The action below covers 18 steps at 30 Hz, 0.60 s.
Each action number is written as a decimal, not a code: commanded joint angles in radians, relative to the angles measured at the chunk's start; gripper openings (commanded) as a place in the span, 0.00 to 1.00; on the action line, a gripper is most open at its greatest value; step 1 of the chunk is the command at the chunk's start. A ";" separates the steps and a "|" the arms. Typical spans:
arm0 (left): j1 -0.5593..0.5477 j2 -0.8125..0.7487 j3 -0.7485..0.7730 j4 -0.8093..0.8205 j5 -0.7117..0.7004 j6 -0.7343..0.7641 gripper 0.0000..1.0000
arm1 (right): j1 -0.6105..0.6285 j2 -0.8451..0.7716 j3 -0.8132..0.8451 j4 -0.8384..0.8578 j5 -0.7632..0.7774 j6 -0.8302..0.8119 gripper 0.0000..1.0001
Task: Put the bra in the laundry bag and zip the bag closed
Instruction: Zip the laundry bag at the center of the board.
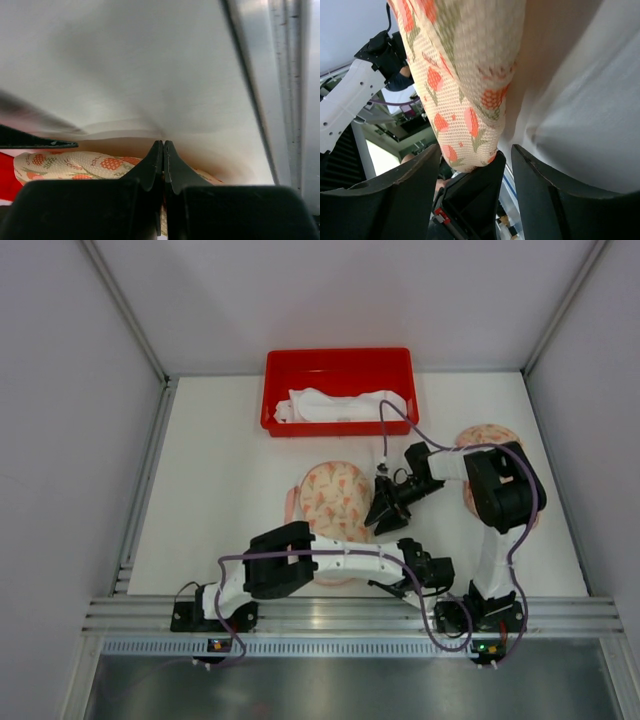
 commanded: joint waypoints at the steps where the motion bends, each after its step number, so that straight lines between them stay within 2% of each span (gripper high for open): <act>1: 0.043 -0.048 0.041 0.033 0.004 0.000 0.00 | 0.004 0.010 -0.005 0.005 -0.069 -0.039 0.61; 7: 0.084 -0.066 0.036 0.070 -0.019 0.024 0.00 | 0.058 0.035 -0.006 -0.025 -0.069 -0.084 0.59; 10: 0.084 -0.086 0.035 0.090 -0.008 0.026 0.00 | 0.072 0.044 0.000 0.003 -0.083 -0.061 0.38; 11: 0.084 -0.090 0.036 0.096 -0.008 0.024 0.00 | 0.070 0.048 0.012 0.006 -0.091 -0.051 0.22; 12: 0.084 -0.094 0.039 0.100 0.002 0.024 0.01 | 0.070 0.053 0.018 0.003 -0.094 -0.050 0.12; 13: 0.084 -0.109 0.044 0.100 0.015 0.024 0.07 | 0.070 0.059 0.026 0.001 -0.094 -0.050 0.02; 14: 0.083 -0.118 0.044 0.103 0.019 0.023 0.13 | 0.070 0.061 0.032 0.000 -0.092 -0.048 0.00; 15: 0.081 -0.132 0.047 0.106 0.027 0.012 0.29 | 0.070 0.061 0.034 0.008 -0.092 -0.044 0.00; 17: 0.073 -0.188 0.050 0.107 0.074 0.000 0.43 | 0.069 0.052 0.029 0.017 -0.088 -0.030 0.00; 18: 0.073 -0.210 0.053 0.107 0.091 -0.015 0.67 | 0.069 0.047 0.026 0.030 -0.085 -0.025 0.00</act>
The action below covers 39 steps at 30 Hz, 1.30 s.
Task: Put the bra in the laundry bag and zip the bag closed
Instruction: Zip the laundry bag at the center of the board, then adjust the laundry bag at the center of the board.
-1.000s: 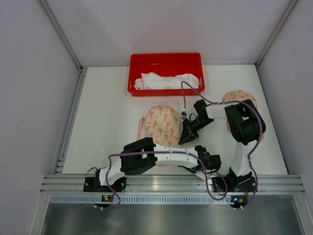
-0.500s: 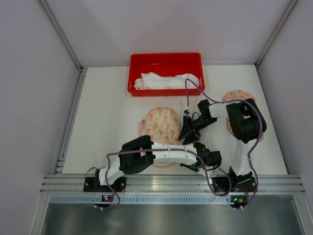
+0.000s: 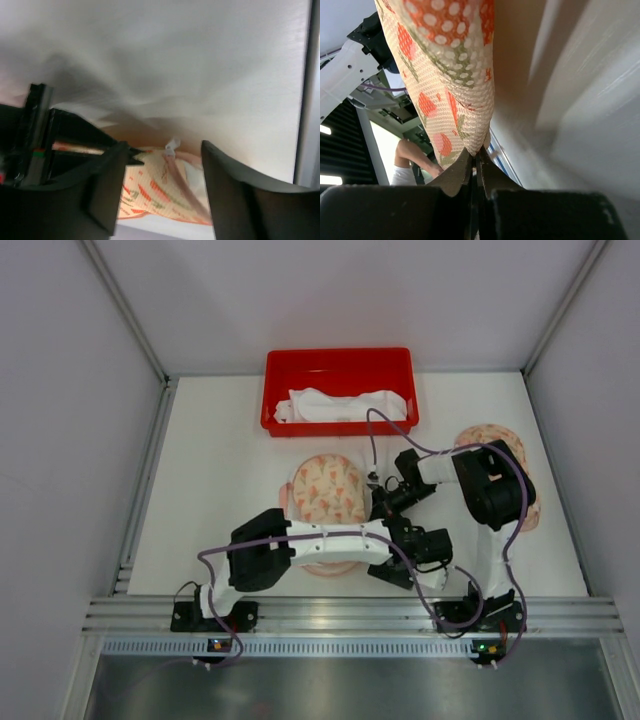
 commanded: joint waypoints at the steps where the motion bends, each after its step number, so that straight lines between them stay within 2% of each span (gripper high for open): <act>1: -0.013 -0.181 0.045 0.031 0.078 -0.043 0.71 | 0.003 -0.013 0.028 0.042 -0.024 0.014 0.00; 2: -0.013 -0.209 0.038 0.032 0.090 -0.063 0.84 | 0.003 -0.016 0.025 0.049 -0.023 0.027 0.00; 5: -0.001 -0.333 -0.001 0.046 0.113 -0.089 0.87 | -0.003 -0.020 0.019 0.058 -0.009 0.046 0.00; 6: 0.007 -0.407 -0.049 0.058 0.113 -0.133 0.98 | -0.007 -0.031 0.014 0.078 -0.003 0.058 0.00; 10: 0.132 -0.569 -0.201 0.106 0.138 -0.262 0.98 | -0.014 -0.092 -0.026 0.180 0.031 0.199 0.00; 11: 0.192 -0.597 -0.236 0.137 0.104 -0.281 0.98 | -0.014 -0.104 -0.044 0.200 0.040 0.224 0.00; 13: 0.223 -0.662 -0.344 0.175 0.060 -0.285 0.98 | -0.014 -0.126 -0.058 0.230 0.057 0.279 0.00; 17: 0.217 -0.694 -0.446 0.272 0.044 -0.317 0.98 | -0.014 -0.109 -0.049 0.216 0.071 0.301 0.00; 19: 0.217 -0.662 -0.448 0.287 0.000 -0.341 0.98 | -0.014 -0.100 -0.040 0.196 0.080 0.287 0.00; 23: 0.214 -0.650 -0.443 0.347 0.055 -0.347 0.98 | -0.014 -0.100 -0.035 0.194 0.094 0.291 0.00; 27: 0.171 -0.579 -0.426 0.365 0.036 -0.379 0.98 | -0.014 -0.088 -0.029 0.194 0.095 0.299 0.00; 32: 0.138 -0.570 -0.437 0.405 0.078 -0.381 0.98 | -0.014 -0.071 -0.020 0.188 0.094 0.300 0.00; 33: 0.131 -0.564 -0.439 0.405 0.076 -0.382 0.97 | -0.014 -0.069 -0.018 0.185 0.094 0.302 0.00; 35: 0.114 -0.558 -0.446 0.411 0.060 -0.394 0.88 | -0.013 -0.068 -0.017 0.184 0.091 0.304 0.00; 36: 0.108 -0.544 -0.445 0.413 0.049 -0.399 0.82 | -0.014 -0.062 -0.017 0.184 0.089 0.305 0.00; 37: 0.104 -0.535 -0.443 0.413 0.037 -0.405 0.71 | -0.013 -0.060 -0.015 0.182 0.086 0.304 0.00; 39: 0.099 -0.507 -0.442 0.411 0.015 -0.400 0.68 | -0.014 -0.059 -0.015 0.184 0.089 0.308 0.00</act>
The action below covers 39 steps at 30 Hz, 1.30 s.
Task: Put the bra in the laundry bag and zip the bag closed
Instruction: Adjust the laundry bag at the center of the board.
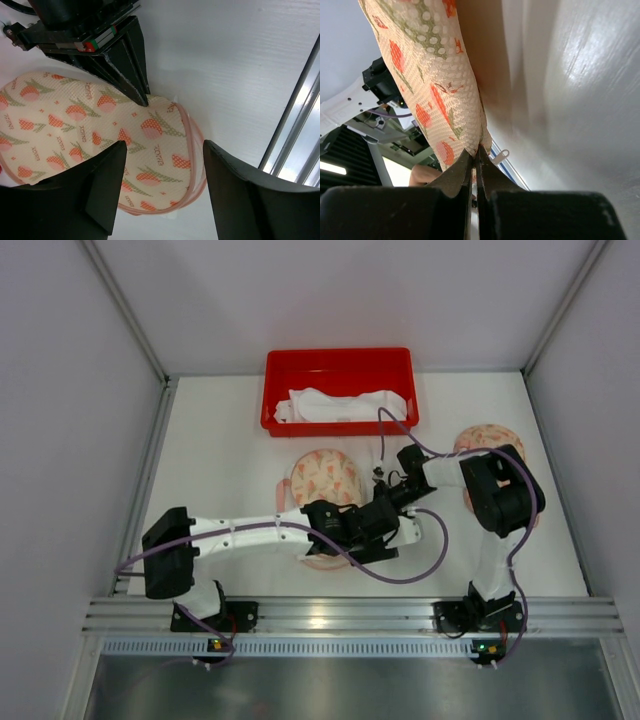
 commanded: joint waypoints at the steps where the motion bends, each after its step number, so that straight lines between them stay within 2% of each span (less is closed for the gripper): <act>1: -0.010 0.038 0.008 0.048 -0.030 -0.015 0.66 | -0.003 0.021 0.039 0.000 -0.004 0.011 0.00; 6: -0.019 0.026 -0.015 0.049 0.014 -0.025 0.67 | -0.003 0.038 0.055 -0.024 -0.001 0.003 0.00; 14: -0.018 0.101 -0.044 0.072 -0.097 -0.032 0.66 | -0.003 0.041 0.055 -0.024 -0.001 0.006 0.00; 17: -0.002 0.124 -0.070 0.082 -0.127 -0.044 0.61 | -0.004 0.044 0.055 -0.026 -0.007 0.009 0.02; 21: 0.062 0.134 -0.116 0.106 -0.159 -0.061 0.48 | -0.003 0.046 0.050 -0.027 -0.008 0.006 0.00; 24: 0.109 0.135 -0.155 0.121 -0.147 -0.075 0.30 | -0.003 0.046 0.050 -0.035 -0.008 -0.003 0.00; 25: 0.120 0.132 -0.166 0.126 -0.136 -0.085 0.18 | -0.001 0.046 0.052 -0.040 0.001 -0.009 0.00; 26: 0.132 0.128 -0.185 0.132 -0.101 -0.091 0.10 | -0.003 0.043 0.053 -0.046 0.005 -0.015 0.00; 28: 0.163 0.115 -0.213 0.154 -0.067 -0.105 0.00 | -0.003 0.040 0.050 -0.047 0.010 -0.020 0.00; 29: 0.175 0.109 -0.235 0.166 -0.020 -0.105 0.00 | -0.004 0.035 0.050 -0.044 0.010 -0.019 0.02; 30: 0.182 0.105 -0.245 0.175 0.000 -0.108 0.00 | -0.004 0.033 0.050 -0.041 0.007 -0.019 0.08; 32: 0.185 0.095 -0.268 0.190 0.017 -0.111 0.00 | -0.004 0.030 0.049 -0.035 0.004 -0.019 0.44; 34: 0.188 0.089 -0.282 0.212 0.050 -0.119 0.00 | -0.007 0.027 0.035 -0.009 -0.005 -0.006 0.66; 36: 0.200 0.075 -0.295 0.220 0.086 -0.121 0.00 | -0.006 0.035 0.024 0.006 -0.010 0.003 0.71; 39: 0.208 0.059 -0.308 0.238 0.105 -0.125 0.00 | -0.006 0.062 0.021 0.017 -0.011 0.004 0.70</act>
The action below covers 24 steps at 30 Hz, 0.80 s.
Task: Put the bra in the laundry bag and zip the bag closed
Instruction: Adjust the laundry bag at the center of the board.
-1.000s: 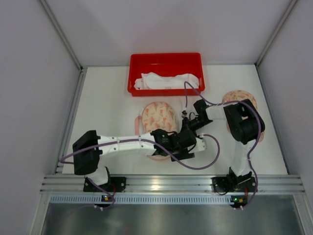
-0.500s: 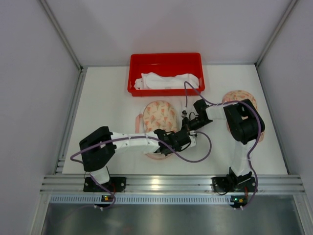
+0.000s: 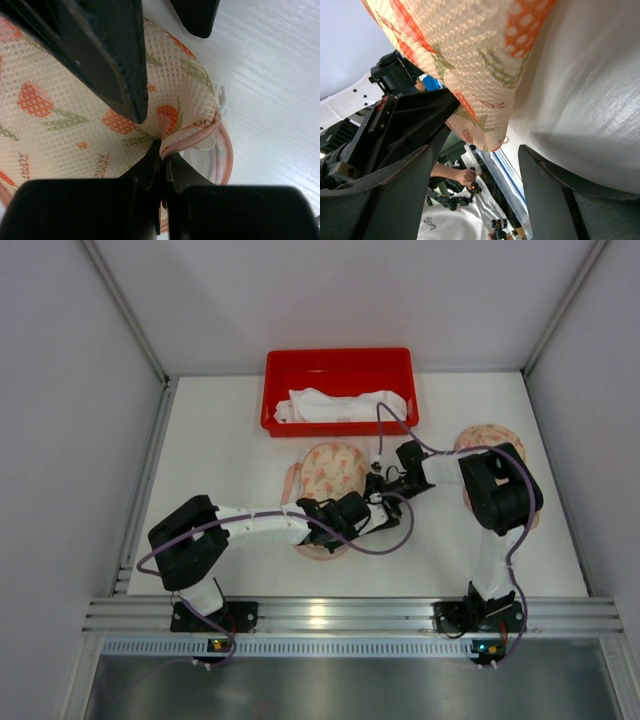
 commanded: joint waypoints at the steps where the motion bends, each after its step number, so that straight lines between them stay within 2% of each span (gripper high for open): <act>1: 0.013 -0.036 -0.039 0.035 0.078 -0.032 0.00 | -0.004 0.048 -0.014 0.019 0.018 0.024 0.68; 3: 0.015 -0.064 -0.052 0.048 0.083 -0.030 0.00 | -0.001 0.081 -0.010 0.033 -0.007 0.042 0.64; 6: 0.015 -0.098 -0.069 0.071 0.063 -0.030 0.00 | 0.011 0.105 -0.013 0.062 -0.030 0.052 0.51; 7: 0.015 -0.122 -0.075 0.075 0.061 -0.027 0.00 | 0.017 0.101 -0.018 0.088 -0.034 0.056 0.45; 10: 0.015 -0.164 -0.107 0.106 0.064 -0.016 0.00 | 0.030 0.061 -0.071 0.200 -0.040 0.126 0.38; 14: 0.015 -0.170 -0.119 0.109 0.071 -0.018 0.00 | 0.030 -0.007 -0.166 0.420 -0.011 0.214 0.39; 24: 0.013 -0.211 -0.156 0.181 -0.029 -0.055 0.00 | 0.054 -0.031 -0.278 0.707 0.052 0.381 0.48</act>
